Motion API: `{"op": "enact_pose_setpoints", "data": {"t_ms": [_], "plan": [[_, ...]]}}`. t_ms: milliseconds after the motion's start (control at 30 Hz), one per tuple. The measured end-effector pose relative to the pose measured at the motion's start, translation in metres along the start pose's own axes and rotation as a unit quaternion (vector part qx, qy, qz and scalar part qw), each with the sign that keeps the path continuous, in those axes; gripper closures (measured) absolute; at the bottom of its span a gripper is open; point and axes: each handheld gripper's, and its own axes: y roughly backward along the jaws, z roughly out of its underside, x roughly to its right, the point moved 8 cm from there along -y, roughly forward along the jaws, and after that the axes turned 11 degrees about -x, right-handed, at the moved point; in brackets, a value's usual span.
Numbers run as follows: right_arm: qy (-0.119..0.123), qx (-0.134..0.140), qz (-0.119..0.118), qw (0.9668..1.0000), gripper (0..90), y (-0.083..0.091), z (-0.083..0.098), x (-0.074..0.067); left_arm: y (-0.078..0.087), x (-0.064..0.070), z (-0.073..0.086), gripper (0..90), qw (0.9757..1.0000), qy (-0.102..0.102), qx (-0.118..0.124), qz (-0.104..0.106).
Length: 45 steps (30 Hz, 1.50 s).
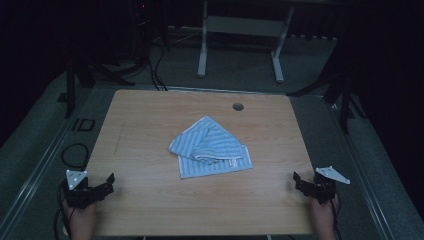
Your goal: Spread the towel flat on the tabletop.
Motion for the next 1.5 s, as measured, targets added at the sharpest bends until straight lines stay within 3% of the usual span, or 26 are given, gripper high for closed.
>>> {"op": "enact_pose_setpoints", "data": {"t_ms": [167, 267, 367, 467, 533, 567, 600, 633, 700, 733, 767, 800, 833, 900, 1000, 1100, 1167, 1200, 1300, 1367, 1500], "plan": [[-0.006, -0.010, -0.019, 0.9997, 12.2, -0.001, 0.002, 0.000, 0.001, 0.000, 0.000, 1.7, 1.0000, 0.001, -0.005, 0.008], [-0.013, -0.029, -0.023, 0.9992, 12.4, -0.002, 0.004, 0.001, 0.000, 0.002, 0.001, 1.7, 0.9992, 0.000, -0.027, 0.030], [-0.010, -0.046, -0.023, 0.9986, 12.5, 0.000, 0.003, 0.003, -0.001, 0.003, 0.003, 1.7, 0.9974, -0.024, -0.060, 0.034], [-0.014, -0.050, -0.039, 0.9979, 13.9, 0.005, -0.002, 0.003, -0.002, 0.004, 0.008, 1.7, 0.9922, -0.046, -0.105, 0.048], [0.005, -0.077, -0.066, 0.9949, 13.9, 0.005, -0.001, -0.001, -0.001, 0.005, 0.012, 1.6, 0.9870, -0.057, -0.138, 0.060], [0.005, -0.077, -0.066, 0.9949, 13.9, 0.005, -0.001, -0.001, -0.001, 0.005, 0.012, 1.6, 0.9870, -0.057, -0.138, 0.060], [0.021, -0.093, -0.073, 0.9927, 13.9, 0.005, 0.000, -0.003, 0.000, 0.005, 0.015, 1.6, 0.9803, -0.075, -0.174, 0.056], [0.065, -0.139, -0.089, 0.9842, 13.9, 0.004, 0.006, -0.007, 0.002, 0.004, 0.016, 1.7, 0.9775, -0.088, -0.185, 0.051], [0.100, -0.175, -0.089, 0.9755, 13.8, 0.004, 0.012, -0.010, 0.004, 0.001, 0.018, 1.6, 0.9710, -0.100, -0.213, 0.041], [0.110, -0.185, -0.088, 0.9725, 13.8, 0.004, 0.014, -0.011, 0.005, 0.000, 0.017, 1.7, 0.9696, -0.105, -0.217, 0.039], [0.110, -0.185, -0.088, 0.9725, 13.8, 0.004, 0.014, -0.011, 0.005, 0.000, 0.017, 1.7, 0.9696, -0.105, -0.217, 0.039], [0.117, -0.190, -0.089, 0.9707, 13.8, 0.005, 0.015, -0.012, 0.008, -0.001, 0.016, 1.7, 0.9658, -0.105, -0.234, 0.039], [0.121, -0.201, -0.096, 0.9674, 13.6, 0.005, 0.017, -0.012, 0.008, -0.001, 0.015, 1.6, 0.9642, -0.108, -0.239, 0.041], [0.124, -0.205, -0.097, 0.9659, 13.9, 0.006, 0.016, -0.011, 0.009, -0.001, 0.014, 1.6, 0.9623, -0.106, -0.247, 0.045], [0.125, -0.216, -0.101, 0.9632, 13.9, 0.009, 0.015, -0.010, 0.011, 0.002, 0.012, 1.6, 0.9558, -0.119, -0.265, 0.046], [0.153, -0.234, -0.093, 0.9555, 13.9, 0.015, 0.011, -0.009, 0.012, 0.007, 0.013, 1.6, 0.9461, -0.135, -0.290, 0.049], [0.169, -0.246, -0.096, 0.9496, 13.7, 0.019, 0.008, -0.010, 0.011, 0.009, 0.016, 1.6, 0.9358, -0.150, -0.315, 0.048], [0.175, -0.258, -0.098, 0.9452, 13.5, 0.020, 0.008, -0.011, 0.011, 0.010, 0.018, 1.6, 0.9308, -0.154, -0.328, 0.049], [0.194, -0.301, -0.108, 0.9276, 13.5, 0.023, 0.009, -0.014, 0.010, 0.014, 0.021, 1.6, 0.9169, -0.169, -0.357, 0.055], [0.211, -0.325, -0.104, 0.9159, 13.7, 0.024, 0.010, -0.015, 0.010, 0.016, 0.023, 1.6, 0.9103, -0.179, -0.369, 0.055], [0.252, -0.365, -0.089, 0.8919, 16.8, 0.026, 0.014, -0.017, 0.011, 0.016, 0.024, 1.6, 0.9007, -0.192, -0.387, 0.050]]}}
